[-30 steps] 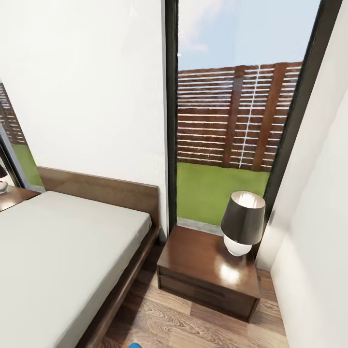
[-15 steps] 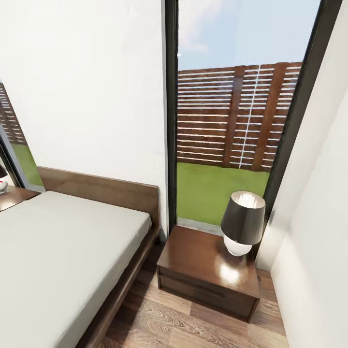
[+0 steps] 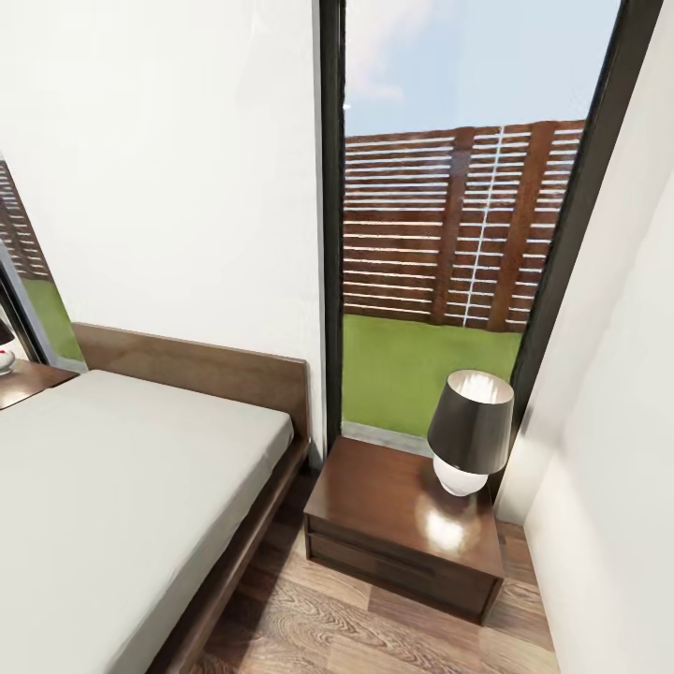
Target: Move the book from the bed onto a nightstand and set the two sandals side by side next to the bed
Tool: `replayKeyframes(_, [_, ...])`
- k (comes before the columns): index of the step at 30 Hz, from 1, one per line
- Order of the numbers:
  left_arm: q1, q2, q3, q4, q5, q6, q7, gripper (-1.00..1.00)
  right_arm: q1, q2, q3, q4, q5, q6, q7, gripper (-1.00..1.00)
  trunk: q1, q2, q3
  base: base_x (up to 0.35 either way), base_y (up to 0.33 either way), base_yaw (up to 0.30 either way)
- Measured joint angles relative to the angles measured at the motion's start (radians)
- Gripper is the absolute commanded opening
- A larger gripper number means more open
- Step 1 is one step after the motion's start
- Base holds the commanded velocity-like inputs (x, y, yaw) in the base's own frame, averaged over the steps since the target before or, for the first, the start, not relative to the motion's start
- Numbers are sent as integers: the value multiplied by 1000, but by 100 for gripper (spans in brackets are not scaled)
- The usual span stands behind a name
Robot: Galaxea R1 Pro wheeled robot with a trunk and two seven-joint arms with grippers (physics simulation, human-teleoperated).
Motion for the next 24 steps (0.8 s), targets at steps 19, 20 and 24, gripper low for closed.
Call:
replayKeyframes(19, [10, 0, 0, 0, 1, -5, 0, -100, 23, -16, 1, 4, 3, -2, 1, -100, 0, 0, 0, 0, 0, 0])
replayKeyframes(20, [10, 0, 0, 0, 1, -5, 0, -100, 26, -17, 1, 4, 4, -2, 1, -100, 0, 0, 0, 0, 0, 0])
replayKeyframes(24, [10, 0, 0, 0, 1, -6, 0, -100, 38, -26, 2, 4, 4, -4, 1, -100, 0, 0, 0, 0, 0, 0])
